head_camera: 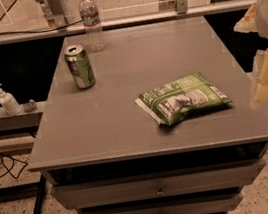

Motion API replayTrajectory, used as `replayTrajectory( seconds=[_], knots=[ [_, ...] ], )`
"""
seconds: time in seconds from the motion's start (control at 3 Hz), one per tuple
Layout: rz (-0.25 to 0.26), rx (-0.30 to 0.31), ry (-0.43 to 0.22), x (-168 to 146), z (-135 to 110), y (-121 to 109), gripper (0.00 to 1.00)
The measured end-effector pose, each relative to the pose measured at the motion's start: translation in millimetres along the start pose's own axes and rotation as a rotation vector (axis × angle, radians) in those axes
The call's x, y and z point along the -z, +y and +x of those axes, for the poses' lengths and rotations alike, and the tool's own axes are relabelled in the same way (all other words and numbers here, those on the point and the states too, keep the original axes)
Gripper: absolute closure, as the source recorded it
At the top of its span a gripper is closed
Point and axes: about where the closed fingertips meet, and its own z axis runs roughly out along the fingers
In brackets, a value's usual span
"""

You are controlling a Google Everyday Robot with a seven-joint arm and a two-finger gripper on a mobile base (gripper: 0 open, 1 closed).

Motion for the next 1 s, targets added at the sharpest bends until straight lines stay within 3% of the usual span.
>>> replayTrajectory(
  seconds=[0.67,1.0],
  knots=[
    [0.002,-0.002,-0.029,-3,2,-2,0.0],
    [0.005,0.003,-0.111,-25,0,-4,0.0]
  ],
)
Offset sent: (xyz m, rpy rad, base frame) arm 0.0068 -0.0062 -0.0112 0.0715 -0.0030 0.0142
